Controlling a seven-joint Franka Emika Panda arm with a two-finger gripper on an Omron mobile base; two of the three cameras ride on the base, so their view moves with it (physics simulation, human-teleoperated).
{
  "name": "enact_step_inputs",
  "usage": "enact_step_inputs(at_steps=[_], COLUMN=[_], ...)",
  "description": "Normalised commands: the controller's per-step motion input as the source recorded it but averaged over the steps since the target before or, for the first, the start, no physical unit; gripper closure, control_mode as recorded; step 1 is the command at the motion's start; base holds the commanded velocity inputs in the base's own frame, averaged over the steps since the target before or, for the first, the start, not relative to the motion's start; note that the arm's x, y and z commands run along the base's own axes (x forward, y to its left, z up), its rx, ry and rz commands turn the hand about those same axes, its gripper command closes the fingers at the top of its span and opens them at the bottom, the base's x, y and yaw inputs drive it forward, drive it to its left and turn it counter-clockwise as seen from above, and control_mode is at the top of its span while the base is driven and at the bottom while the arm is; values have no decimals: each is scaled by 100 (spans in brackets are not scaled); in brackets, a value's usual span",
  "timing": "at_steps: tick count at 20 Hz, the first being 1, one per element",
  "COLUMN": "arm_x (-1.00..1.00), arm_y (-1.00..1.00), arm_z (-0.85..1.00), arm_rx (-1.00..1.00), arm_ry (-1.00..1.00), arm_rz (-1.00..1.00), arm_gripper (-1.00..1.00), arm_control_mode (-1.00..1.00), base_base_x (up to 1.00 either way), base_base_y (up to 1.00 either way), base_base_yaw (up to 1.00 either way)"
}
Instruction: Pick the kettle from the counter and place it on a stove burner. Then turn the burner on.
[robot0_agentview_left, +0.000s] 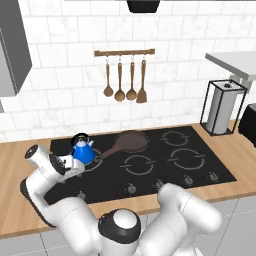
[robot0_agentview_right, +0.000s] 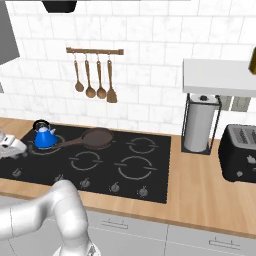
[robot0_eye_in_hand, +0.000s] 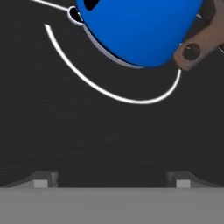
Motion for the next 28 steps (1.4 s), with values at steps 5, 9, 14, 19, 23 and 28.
enact_step_inputs(at_steps=[5, 9, 14, 19, 23, 28], arm_x=[-19, -91, -54, -7, -3, -59], arm_y=[7, -10, -27, -52, -3, 0], arm_z=[-31, -12, -2, -31, -3, -2], arm_rx=[10, 3, 6, 4, 6, 1], arm_ry=[2, 0, -3, 0, 0, -2], arm_rz=[0, 0, 0, 0, 0, 0], arm_gripper=[-100, -100, -100, -100, -100, -100], arm_control_mode=[-100, -100, -100, -100, -100, -100], base_base_x=[0, 0, 0, 0, 0, 0], base_base_y=[0, 0, 0, 0, 0, 0], base_base_yaw=[0, 0, 0, 0, 0, 0])
